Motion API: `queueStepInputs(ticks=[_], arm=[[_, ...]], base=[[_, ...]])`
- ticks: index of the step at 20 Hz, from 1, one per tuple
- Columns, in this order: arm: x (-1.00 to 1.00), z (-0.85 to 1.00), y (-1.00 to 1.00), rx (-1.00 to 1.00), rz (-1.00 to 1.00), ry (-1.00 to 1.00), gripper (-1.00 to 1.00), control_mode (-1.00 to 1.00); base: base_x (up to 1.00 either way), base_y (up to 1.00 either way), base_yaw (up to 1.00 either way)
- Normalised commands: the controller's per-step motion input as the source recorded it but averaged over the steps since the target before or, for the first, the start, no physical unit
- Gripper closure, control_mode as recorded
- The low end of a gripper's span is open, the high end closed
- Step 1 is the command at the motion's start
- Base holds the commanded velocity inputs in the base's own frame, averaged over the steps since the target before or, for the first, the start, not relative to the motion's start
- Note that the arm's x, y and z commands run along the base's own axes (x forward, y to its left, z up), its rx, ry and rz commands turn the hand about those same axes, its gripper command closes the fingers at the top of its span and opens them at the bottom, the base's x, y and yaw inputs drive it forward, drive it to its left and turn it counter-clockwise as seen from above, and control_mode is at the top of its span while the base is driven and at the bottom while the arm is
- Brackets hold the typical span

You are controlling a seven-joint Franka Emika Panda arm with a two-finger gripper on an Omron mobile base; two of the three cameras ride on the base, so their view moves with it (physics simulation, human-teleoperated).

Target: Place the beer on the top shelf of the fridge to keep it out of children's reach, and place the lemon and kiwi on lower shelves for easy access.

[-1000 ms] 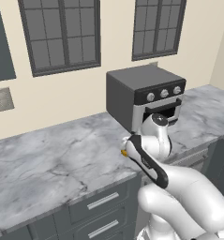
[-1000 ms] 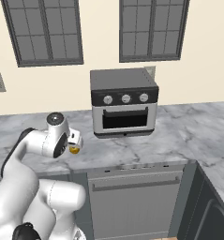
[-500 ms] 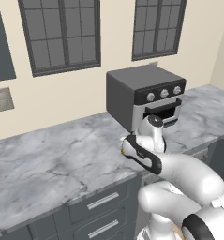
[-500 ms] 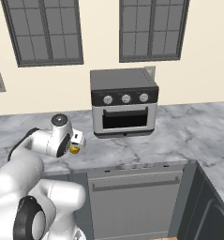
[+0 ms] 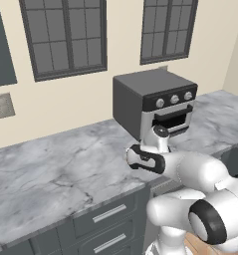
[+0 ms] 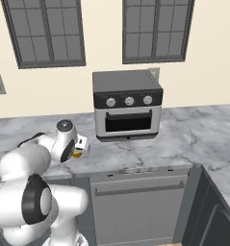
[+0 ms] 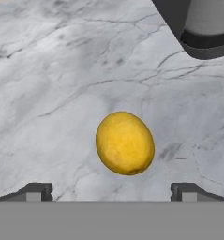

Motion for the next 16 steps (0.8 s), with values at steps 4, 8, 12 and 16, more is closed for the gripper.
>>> queueStepInputs(ticks=[4,8,12,16], arm=[[0.16,-0.27,0.00,0.00,0.00,0.00,-1.00,-1.00],[0.17,-0.25,0.00,0.00,0.00,0.00,-1.00,-1.00],[0.18,-0.20,0.00,0.00,0.00,0.00,-1.00,-1.00],[0.18,-0.18,0.00,0.00,0.00,0.00,-1.00,-1.00]], base=[[0.00,0.00,0.00],[0.00,0.00,0.00],[0.00,0.00,0.00],[0.00,0.00,0.00]])
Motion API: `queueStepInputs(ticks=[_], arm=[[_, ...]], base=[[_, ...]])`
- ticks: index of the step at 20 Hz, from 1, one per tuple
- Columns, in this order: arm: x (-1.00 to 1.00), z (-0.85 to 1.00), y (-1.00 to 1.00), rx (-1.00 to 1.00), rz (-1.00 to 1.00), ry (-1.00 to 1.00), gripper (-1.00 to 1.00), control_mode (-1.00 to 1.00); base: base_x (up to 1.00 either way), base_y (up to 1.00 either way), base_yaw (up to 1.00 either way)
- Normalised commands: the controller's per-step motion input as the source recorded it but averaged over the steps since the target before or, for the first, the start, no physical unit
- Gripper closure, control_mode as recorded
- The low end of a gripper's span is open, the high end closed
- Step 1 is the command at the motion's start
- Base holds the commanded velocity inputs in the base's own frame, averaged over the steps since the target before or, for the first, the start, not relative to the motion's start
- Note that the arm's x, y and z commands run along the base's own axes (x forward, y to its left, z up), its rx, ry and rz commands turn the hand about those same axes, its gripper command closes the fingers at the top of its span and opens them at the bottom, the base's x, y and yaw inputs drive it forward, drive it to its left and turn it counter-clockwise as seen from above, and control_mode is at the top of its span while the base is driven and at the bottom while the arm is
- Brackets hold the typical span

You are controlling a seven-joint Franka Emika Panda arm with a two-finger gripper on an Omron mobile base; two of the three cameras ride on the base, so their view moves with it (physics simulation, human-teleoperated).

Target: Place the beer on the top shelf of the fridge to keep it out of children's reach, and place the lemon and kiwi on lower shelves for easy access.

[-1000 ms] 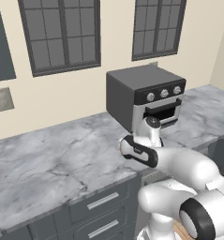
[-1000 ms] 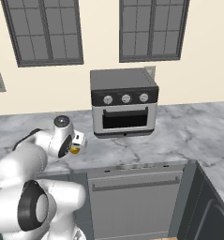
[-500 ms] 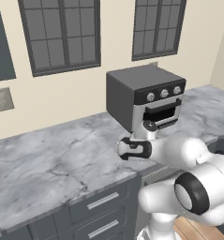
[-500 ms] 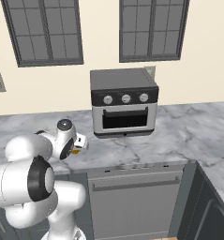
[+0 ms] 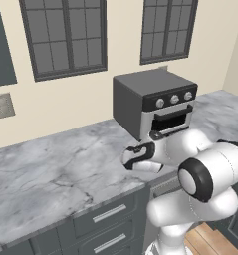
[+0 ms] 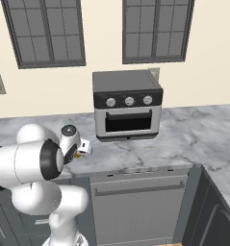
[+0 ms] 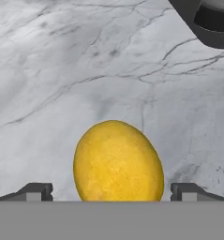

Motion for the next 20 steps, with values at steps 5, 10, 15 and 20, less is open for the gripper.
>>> queueStepInputs(ticks=[5,10,15,20], arm=[[0.17,-0.16,0.00,0.00,0.00,0.00,-1.00,-1.00],[0.14,-0.19,0.00,0.00,0.00,0.00,1.00,-1.00],[0.04,-0.25,0.00,0.00,0.00,0.00,1.00,-1.00],[-0.07,-0.19,-0.01,0.00,0.00,0.05,1.00,-1.00]], base=[[0.00,0.00,0.00],[0.00,0.00,0.00],[0.00,0.00,0.00],[0.00,0.00,0.00]])
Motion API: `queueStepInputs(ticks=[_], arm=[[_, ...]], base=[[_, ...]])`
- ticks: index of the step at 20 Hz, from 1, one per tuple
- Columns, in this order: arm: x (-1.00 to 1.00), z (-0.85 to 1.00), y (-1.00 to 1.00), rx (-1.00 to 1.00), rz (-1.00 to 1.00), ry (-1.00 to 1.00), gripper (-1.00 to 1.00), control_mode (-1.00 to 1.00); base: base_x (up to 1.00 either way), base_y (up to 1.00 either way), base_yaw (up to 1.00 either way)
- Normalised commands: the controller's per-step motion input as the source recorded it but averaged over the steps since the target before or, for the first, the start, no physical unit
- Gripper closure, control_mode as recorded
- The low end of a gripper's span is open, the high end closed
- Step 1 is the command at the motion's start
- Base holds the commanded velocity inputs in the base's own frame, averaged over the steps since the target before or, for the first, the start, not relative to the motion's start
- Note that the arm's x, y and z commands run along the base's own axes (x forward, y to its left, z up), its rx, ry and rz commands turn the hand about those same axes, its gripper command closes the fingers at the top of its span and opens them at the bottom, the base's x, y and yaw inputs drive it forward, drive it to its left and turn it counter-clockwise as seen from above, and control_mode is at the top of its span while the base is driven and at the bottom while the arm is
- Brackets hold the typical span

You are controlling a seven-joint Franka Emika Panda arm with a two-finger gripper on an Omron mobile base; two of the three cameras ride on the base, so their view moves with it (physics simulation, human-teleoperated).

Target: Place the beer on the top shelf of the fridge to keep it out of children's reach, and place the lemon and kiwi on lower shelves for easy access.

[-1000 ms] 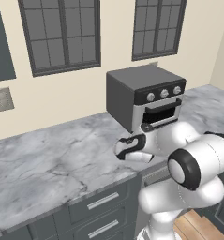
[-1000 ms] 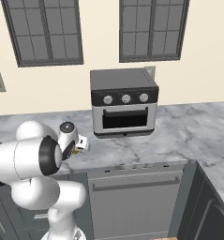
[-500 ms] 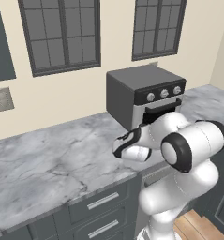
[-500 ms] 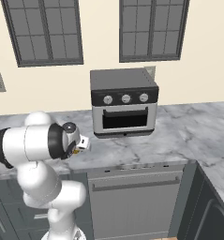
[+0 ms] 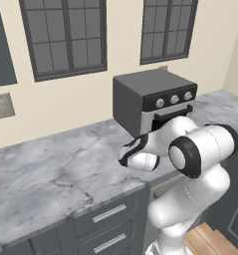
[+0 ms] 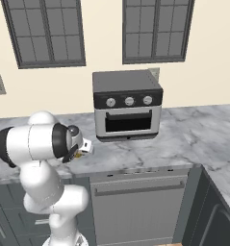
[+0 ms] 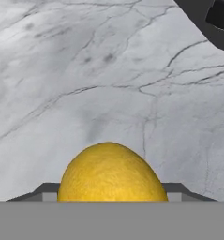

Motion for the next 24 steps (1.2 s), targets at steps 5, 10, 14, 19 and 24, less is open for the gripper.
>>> queueStepInputs(ticks=[5,10,14,19,24], arm=[[-0.60,0.57,-0.12,0.08,0.04,-0.31,1.00,-1.00],[-0.89,1.00,-0.31,0.03,0.07,-0.33,1.00,-1.00],[-0.98,1.00,-0.38,0.00,0.00,-0.23,1.00,-1.00],[-1.00,1.00,-0.21,-0.02,0.00,-0.11,1.00,-1.00],[-0.74,1.00,-0.02,-0.16,-0.05,0.02,1.00,-1.00]], base=[[0.00,0.00,0.00],[0.00,0.00,0.00],[0.00,0.00,0.00],[0.00,0.00,0.00],[0.00,0.00,0.00]])
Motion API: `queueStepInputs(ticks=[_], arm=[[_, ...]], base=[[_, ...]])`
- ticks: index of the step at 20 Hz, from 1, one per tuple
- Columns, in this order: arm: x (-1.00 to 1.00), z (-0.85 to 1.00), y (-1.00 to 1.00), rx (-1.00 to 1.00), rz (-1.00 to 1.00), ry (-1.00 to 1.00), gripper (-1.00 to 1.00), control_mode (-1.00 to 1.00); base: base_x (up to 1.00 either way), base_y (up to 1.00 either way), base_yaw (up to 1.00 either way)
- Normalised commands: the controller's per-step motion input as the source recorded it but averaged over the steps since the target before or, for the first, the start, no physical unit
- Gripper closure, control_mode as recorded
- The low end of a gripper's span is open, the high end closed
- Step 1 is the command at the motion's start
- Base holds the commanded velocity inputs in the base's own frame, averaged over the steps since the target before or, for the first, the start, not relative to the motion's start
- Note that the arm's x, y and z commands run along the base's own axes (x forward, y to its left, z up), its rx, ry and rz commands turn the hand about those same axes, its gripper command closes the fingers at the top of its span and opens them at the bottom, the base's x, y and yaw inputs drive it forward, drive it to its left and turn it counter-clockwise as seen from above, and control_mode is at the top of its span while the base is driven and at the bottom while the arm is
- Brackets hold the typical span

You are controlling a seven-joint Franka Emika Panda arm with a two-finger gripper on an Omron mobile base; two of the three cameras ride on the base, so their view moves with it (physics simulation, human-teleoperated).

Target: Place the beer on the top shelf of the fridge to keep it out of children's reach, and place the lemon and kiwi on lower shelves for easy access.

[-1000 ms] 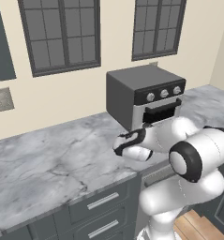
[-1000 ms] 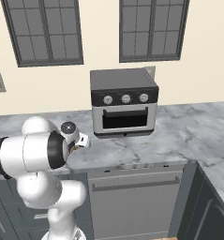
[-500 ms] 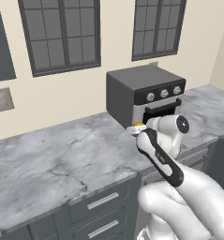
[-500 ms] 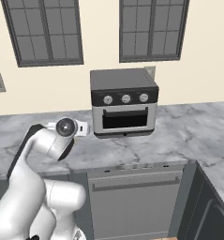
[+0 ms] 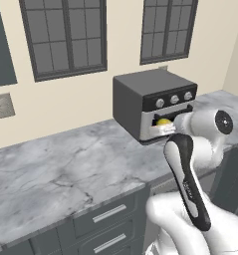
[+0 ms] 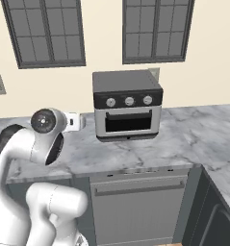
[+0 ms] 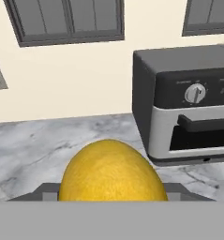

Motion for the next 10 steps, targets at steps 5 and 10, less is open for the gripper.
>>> queueStepInputs(ticks=[5,10], arm=[[-0.43,0.84,0.01,-0.22,-0.12,0.06,1.00,-1.00],[-0.25,0.02,-0.11,-0.10,-0.16,-0.03,1.00,-1.00]], base=[[0.00,0.00,0.00],[0.00,0.00,0.00]])
